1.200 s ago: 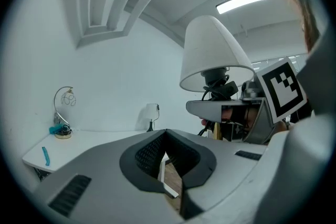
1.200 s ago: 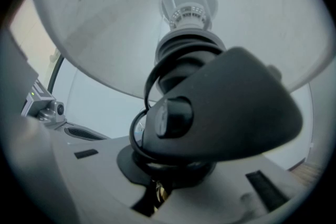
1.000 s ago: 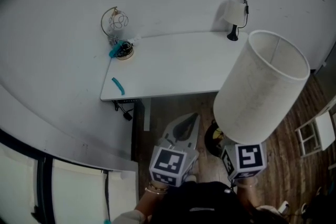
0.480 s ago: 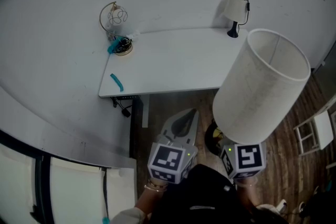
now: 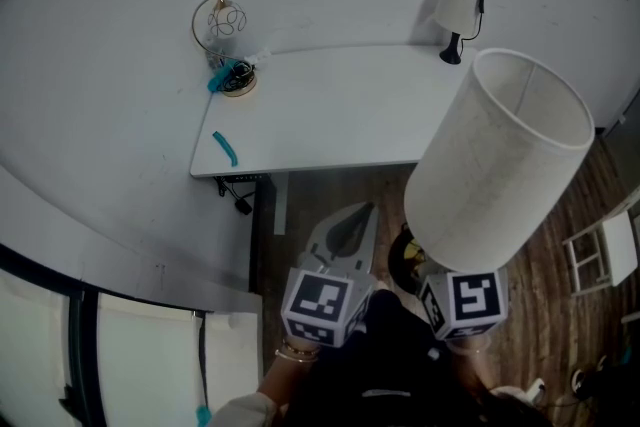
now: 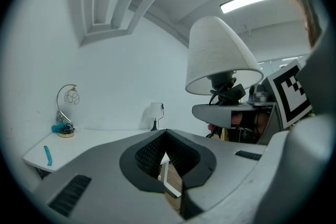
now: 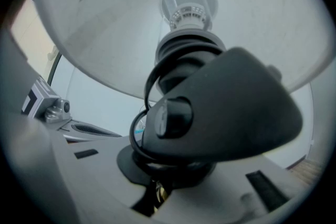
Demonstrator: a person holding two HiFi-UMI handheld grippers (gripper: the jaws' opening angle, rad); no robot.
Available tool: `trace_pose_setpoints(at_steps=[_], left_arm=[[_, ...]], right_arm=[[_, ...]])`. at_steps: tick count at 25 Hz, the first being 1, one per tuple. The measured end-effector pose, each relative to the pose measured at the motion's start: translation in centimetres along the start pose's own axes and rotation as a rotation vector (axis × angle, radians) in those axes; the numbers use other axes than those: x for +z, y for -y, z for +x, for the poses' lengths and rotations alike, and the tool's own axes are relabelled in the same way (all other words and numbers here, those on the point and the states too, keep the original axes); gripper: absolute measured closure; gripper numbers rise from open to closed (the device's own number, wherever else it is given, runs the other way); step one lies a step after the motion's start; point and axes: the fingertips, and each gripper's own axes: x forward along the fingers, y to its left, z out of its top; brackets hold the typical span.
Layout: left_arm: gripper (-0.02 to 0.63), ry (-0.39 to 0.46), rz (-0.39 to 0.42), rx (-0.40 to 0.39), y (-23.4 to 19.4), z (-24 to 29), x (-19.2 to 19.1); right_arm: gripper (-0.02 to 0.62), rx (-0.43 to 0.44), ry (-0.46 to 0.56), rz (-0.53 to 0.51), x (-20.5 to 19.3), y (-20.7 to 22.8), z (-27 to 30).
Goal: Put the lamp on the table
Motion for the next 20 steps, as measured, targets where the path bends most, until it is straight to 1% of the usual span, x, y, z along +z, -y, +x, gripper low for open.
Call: trace_pose_setpoints(at_steps=[11,20], left_arm=[[0.614,-0.004,0.013,0.007,-1.5,2.1,0.1],[0.614,-0.004,0.026,0.045,-4.0,4.8,0.1]], right_arm=[[0.566,0.011,0.011,0.004,0.0,0.7,2.6],[0.566,0.024,0.018,0.004,-0.1,1.8,6.2]])
